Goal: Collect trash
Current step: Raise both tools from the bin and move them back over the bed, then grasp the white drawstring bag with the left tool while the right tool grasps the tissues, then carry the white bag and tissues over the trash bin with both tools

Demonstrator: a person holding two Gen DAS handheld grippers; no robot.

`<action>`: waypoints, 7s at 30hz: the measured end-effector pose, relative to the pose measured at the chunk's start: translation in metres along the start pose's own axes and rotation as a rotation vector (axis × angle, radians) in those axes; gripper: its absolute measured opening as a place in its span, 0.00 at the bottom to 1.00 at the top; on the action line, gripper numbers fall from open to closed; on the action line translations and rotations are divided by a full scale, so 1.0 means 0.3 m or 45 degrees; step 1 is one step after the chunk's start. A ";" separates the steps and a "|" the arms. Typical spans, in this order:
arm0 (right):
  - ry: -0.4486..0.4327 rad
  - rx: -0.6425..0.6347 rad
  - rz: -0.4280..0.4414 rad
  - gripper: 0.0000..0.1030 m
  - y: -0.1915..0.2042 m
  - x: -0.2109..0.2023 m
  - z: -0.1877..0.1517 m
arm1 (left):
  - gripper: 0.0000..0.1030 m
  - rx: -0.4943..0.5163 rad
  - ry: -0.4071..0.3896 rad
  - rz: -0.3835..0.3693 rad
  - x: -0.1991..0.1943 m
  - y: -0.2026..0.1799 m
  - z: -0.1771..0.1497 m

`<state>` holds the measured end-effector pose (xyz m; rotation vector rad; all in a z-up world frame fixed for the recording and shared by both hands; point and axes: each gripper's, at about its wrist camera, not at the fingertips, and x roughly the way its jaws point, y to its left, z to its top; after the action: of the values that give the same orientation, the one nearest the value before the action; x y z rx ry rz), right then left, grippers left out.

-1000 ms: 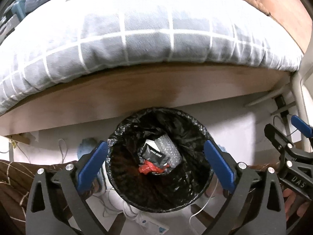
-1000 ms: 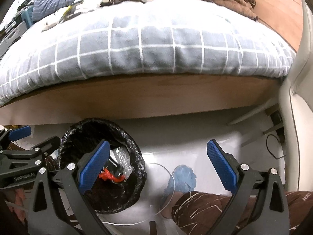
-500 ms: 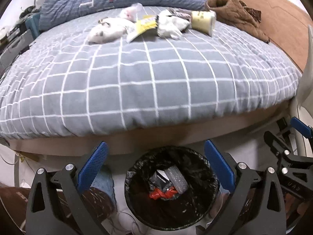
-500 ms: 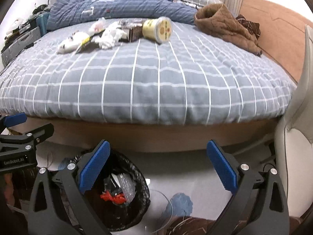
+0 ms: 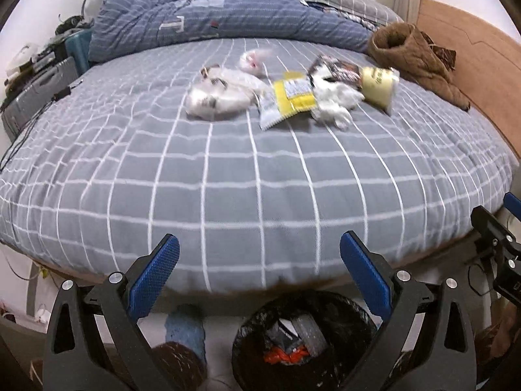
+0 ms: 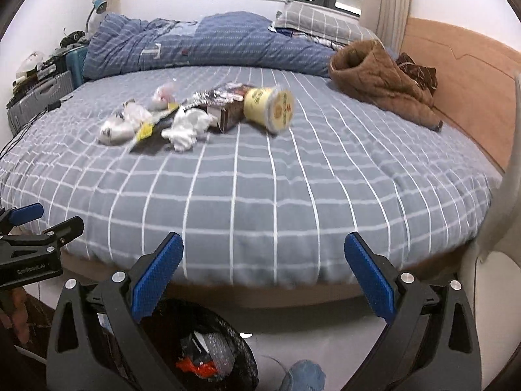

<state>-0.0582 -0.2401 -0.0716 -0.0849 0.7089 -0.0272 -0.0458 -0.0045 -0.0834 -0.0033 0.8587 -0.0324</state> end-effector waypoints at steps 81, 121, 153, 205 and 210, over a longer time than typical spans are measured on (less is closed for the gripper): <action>0.194 -0.107 0.298 0.20 0.292 0.609 0.419 | 0.57 -0.054 0.107 0.055 0.549 0.170 0.548; 0.026 -0.007 0.212 0.20 0.166 0.292 0.378 | 0.57 -0.083 0.004 0.014 0.195 0.150 0.374; -0.013 0.025 0.189 0.20 0.121 0.072 0.279 | 0.57 -0.085 0.007 -0.010 -0.001 0.121 0.191; 0.141 -0.018 0.236 0.20 0.190 -0.198 -0.107 | 0.57 -0.057 0.135 -0.068 -0.256 0.054 -0.216; 0.177 -0.018 0.233 0.20 0.196 -0.214 -0.156 | 0.57 -0.069 0.157 -0.066 -0.275 0.056 -0.254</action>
<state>-0.1375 -0.1813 -0.0704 -0.0313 0.8537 0.1484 -0.1569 0.0155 -0.0709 -0.0751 0.9821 -0.0586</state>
